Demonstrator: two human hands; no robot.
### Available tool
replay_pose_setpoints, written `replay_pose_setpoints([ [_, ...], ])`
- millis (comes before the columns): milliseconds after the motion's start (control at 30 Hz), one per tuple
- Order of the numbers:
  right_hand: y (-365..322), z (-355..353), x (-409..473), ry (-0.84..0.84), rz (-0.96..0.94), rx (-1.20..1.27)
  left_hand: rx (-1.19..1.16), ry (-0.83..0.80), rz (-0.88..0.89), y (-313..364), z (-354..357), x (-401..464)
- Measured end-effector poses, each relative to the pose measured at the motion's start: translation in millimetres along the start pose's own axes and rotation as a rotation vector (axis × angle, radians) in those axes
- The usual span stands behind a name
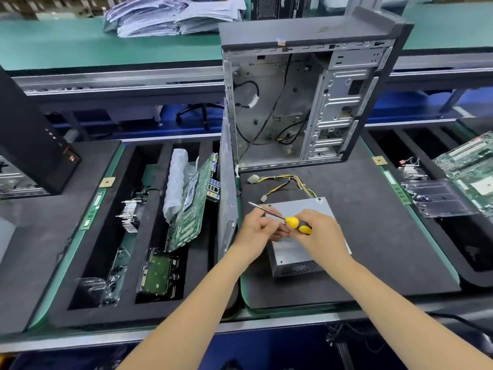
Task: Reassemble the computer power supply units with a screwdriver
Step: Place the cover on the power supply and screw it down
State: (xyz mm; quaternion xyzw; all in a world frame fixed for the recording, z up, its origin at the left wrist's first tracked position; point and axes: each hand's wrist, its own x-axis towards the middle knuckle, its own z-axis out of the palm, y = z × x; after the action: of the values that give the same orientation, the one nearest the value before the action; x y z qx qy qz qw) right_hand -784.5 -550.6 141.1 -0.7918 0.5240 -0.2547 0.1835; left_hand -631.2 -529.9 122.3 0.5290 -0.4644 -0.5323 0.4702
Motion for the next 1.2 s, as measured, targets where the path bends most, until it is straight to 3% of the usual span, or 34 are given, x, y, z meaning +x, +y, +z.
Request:
replay_pose_setpoints([
  [67, 4, 5, -15, 0.041, -0.109, -0.037, 0.169, 0.036, 0.082, -8, -6, -4],
  [200, 15, 16, -38, -0.08, -0.407, -0.234, 0.516, -0.11, 0.268, -29, -18, -20],
  [400, 24, 21, -37, -0.066, -0.615, -0.344, 0.48, -0.197, 0.277, -40, -23, -33],
  [1000, 27, 12, -37, -0.026, -0.907, -0.461, 0.453, -0.264, 0.249, -36, -27, -34],
  [1200, 24, 15, -37, -0.037, -0.84, -0.407, 0.461, -0.27, 0.227, -34, -27, -31],
])
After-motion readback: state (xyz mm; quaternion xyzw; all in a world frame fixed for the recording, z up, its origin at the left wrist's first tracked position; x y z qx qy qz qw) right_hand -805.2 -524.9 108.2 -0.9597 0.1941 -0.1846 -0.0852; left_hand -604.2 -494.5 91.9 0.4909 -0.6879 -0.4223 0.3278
